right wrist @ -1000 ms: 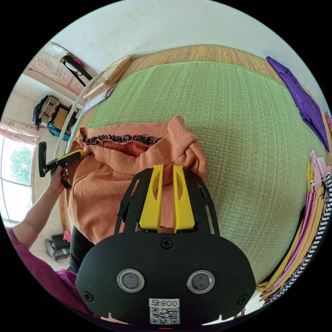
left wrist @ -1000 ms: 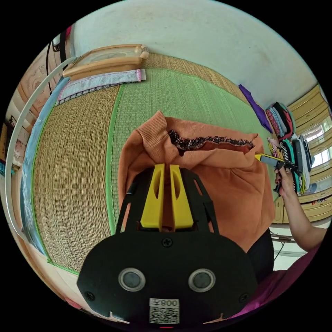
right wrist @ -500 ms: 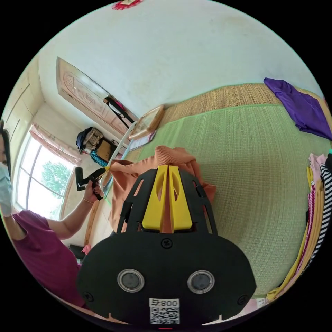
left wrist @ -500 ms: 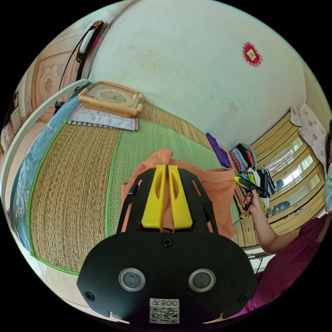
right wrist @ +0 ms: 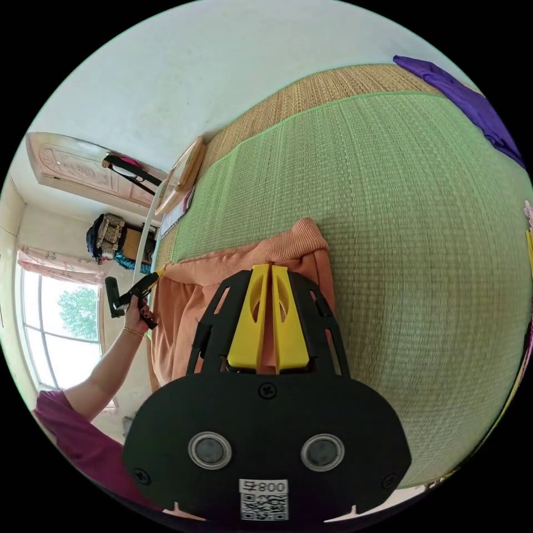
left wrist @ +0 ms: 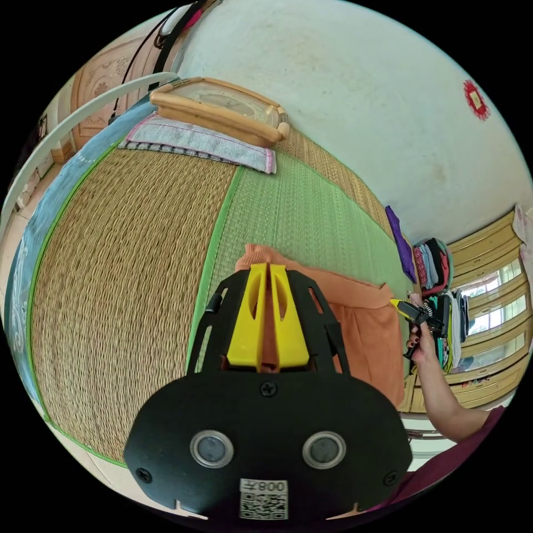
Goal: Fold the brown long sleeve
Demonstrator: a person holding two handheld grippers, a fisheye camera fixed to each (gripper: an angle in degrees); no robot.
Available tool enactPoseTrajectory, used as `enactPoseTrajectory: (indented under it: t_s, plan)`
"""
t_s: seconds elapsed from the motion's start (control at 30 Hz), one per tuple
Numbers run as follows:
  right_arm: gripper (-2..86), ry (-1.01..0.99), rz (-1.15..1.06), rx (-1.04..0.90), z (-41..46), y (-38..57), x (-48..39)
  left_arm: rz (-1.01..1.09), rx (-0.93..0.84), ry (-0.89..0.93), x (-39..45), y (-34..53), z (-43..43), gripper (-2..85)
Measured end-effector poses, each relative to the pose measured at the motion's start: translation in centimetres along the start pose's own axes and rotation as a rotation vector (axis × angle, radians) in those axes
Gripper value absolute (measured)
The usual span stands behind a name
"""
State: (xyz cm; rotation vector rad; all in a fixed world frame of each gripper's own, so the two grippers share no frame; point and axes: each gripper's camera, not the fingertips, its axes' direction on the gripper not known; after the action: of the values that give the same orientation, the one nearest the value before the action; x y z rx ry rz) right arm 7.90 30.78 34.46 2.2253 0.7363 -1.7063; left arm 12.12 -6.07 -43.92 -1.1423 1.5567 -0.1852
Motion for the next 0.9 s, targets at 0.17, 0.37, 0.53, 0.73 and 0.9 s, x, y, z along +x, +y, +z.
enactPoseTrajectory:
  t_s: [0.17,0.37,0.53,0.73,0.9]
  plan:
    - [0.7,-0.079,0.010,0.043,-1.6,0.4,0.9,-0.025,0.024,0.108,-1.0,0.6,-0.3,1.7]
    - [0.3,-0.163,-0.033,0.130,-5.3,1.1,-0.3,-0.048,0.124,0.231,-1.1,2.9,-2.5,3.0]
    - [0.4,-0.179,-0.160,0.090,-5.1,1.8,-4.1,0.130,0.069,0.267,5.3,5.6,-1.1,3.5]
    - [0.3,0.041,-0.242,-0.078,1.2,0.8,-8.7,0.295,-0.137,0.160,13.3,5.2,6.9,3.0]
    - [0.2,0.154,-0.251,-0.159,4.5,-0.1,-9.5,0.270,-0.180,0.141,14.8,4.8,9.1,4.2]
